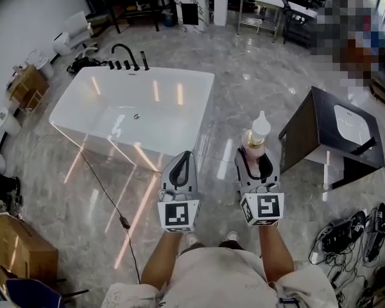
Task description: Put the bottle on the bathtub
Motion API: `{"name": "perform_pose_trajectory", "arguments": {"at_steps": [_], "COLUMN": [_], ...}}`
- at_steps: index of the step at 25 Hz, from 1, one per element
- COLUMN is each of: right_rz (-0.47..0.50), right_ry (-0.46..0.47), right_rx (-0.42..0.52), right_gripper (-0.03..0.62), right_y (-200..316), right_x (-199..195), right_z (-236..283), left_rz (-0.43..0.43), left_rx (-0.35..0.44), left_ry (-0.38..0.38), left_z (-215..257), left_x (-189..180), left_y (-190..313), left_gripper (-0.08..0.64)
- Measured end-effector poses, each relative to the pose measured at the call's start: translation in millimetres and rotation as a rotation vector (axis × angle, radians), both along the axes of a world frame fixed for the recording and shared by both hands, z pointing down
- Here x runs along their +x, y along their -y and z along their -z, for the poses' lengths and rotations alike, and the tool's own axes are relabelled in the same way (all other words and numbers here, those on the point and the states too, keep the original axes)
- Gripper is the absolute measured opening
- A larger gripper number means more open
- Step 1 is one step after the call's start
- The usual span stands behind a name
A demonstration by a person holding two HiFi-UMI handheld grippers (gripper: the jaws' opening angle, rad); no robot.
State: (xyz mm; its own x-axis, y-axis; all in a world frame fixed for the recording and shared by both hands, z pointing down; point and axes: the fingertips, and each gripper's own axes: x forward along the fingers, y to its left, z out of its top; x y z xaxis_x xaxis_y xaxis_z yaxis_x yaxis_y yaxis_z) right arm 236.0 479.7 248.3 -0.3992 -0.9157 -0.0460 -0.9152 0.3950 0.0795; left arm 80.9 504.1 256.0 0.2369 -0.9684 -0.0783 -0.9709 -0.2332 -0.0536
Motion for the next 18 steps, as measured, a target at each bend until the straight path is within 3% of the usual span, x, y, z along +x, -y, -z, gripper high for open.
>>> {"name": "perform_pose_trajectory", "arguments": {"at_steps": [12, 18], "right_rz": [-0.035, -0.042], "right_ry": [0.012, 0.018], "right_rx": [0.002, -0.018], "right_gripper": [0.201, 0.201], "right_y": [-12, 2], "right_x": [-54, -54], "right_z": [2, -9], "left_rz": [-0.039, -0.034], "left_rx": [-0.007, -0.029], "left_ry": [-0.015, -0.026], "left_z": [-5, -16], "left_x": [-68, -74], "left_y": [-2, 15], "left_gripper": [0.006, 0.006]}}
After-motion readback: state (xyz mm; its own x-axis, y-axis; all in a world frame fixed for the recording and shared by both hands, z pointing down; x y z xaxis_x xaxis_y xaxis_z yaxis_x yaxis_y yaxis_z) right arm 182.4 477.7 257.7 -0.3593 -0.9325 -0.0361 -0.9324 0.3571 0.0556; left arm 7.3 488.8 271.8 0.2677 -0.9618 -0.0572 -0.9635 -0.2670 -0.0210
